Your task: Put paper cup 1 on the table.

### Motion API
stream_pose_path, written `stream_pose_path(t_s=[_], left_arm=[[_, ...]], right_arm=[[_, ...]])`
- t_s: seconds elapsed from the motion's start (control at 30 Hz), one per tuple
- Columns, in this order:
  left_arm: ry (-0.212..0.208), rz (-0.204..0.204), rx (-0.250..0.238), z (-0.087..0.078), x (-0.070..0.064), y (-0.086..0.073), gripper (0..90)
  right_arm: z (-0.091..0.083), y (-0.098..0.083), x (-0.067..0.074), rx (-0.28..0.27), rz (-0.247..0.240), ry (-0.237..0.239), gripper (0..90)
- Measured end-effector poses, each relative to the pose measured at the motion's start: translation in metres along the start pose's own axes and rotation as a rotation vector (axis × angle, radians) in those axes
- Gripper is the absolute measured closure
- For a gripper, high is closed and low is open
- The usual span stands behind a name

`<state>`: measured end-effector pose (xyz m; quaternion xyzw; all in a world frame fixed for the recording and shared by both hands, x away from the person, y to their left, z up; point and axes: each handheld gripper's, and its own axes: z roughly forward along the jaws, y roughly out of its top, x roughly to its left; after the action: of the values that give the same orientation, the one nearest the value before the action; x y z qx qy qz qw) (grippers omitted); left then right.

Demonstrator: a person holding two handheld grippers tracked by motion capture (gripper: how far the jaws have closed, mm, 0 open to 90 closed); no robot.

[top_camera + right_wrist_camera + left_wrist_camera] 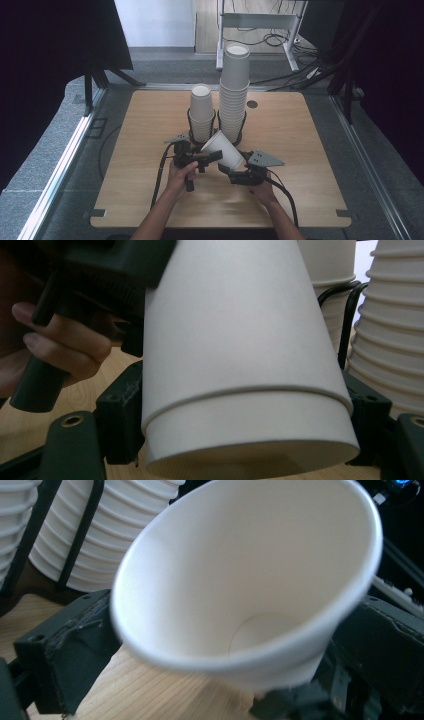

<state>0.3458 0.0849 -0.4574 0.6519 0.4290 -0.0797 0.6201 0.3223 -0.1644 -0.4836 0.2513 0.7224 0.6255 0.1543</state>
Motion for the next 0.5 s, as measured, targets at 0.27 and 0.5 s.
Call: stream_pose_path(t_s=[0.27, 0.5], left_arm=[[-0.013, -0.015, -0.021, 0.0090, -0.0007, 0.0044, 0.8], [-0.029, -0.007, -0.038, 0.0103, 0.0013, 0.0026, 5.3]], right_arm=[[0.0049, -0.0024, 0.0032, 0.007, -0.005, 0.005, 23.7], [0.0071, -0.0048, 0.0038, 0.022, -0.012, -0.002, 23.7]])
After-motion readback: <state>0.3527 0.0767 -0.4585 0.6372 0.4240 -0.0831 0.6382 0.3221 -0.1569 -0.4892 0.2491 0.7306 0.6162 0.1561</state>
